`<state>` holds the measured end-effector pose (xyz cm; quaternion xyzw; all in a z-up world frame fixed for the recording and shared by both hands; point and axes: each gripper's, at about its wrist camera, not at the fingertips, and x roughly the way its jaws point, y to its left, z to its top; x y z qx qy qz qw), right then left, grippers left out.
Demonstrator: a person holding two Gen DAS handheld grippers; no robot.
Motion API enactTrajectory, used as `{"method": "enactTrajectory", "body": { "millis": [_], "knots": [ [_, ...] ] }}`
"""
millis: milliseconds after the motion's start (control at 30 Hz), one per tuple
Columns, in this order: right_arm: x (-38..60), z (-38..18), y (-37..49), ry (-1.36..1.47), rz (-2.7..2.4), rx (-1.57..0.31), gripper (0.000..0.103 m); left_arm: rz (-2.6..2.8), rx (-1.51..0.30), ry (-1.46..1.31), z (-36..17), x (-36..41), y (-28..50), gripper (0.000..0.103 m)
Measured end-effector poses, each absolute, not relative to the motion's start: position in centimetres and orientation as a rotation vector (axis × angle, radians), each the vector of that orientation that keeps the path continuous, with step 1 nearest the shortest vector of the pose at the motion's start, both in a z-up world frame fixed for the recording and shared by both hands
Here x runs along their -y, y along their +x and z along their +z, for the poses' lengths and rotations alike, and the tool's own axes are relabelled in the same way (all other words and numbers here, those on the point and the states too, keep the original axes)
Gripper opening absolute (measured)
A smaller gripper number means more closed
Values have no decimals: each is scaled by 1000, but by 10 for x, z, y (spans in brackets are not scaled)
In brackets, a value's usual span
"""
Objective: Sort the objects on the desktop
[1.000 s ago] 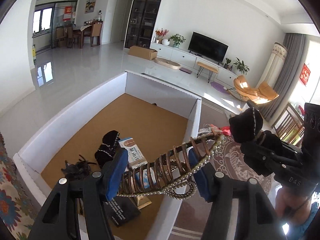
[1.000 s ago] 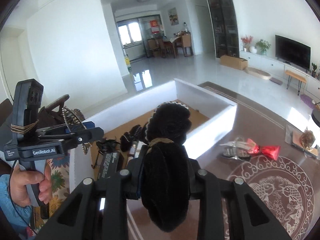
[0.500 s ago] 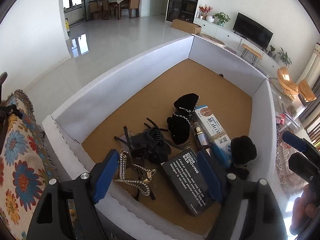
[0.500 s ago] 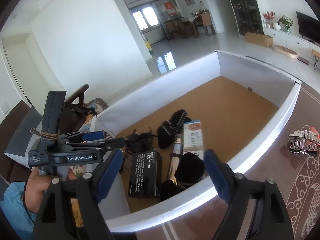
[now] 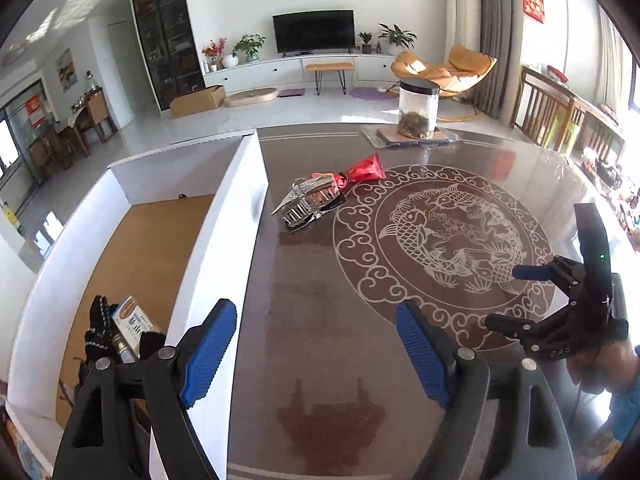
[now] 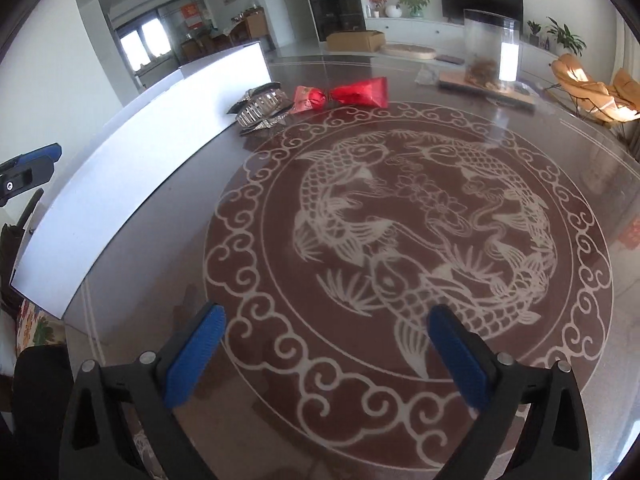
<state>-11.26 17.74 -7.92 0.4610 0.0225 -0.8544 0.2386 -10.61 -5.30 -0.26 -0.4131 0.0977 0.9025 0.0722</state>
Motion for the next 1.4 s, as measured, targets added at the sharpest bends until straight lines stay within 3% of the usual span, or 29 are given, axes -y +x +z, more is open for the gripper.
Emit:
{"method": "enactTrajectory", "body": {
  "millis": [167,467,567,700,767,833,900,1233,1400],
  "knots": [
    [-197,-83,-101,1210,-2353,-37,102,2635,-512,-1309,-35,15,-194,81],
    [-193,-87,-102,1190,-2357,-1,103,2664,-561,-1367,-73,2,-296,82],
    [-194,-88,-102,1187,-2354,10,103,2678,-516,-1420,-86,7,-317,82],
    [-195,-88,-103,1183,-2351,29,103,2597,-258,-1453,-96,21,-327,83],
    [-193,-88,-103,1184,-2353,22,103,2643,-177,-1405,-93,30,-320,67],
    [-192,-88,-103,1187,-2355,14,103,2671,-109,-1396,-93,40,-312,26],
    [-192,-88,-102,1187,-2357,10,103,2658,-10,-1388,-92,50,-301,9],
    [-192,-89,-101,1189,-2360,5,103,2678,72,-1337,-96,58,-179,11],
    [-170,-77,-148,1198,-2311,178,103,2727,85,-1309,-97,66,-150,16]
  ]
}}
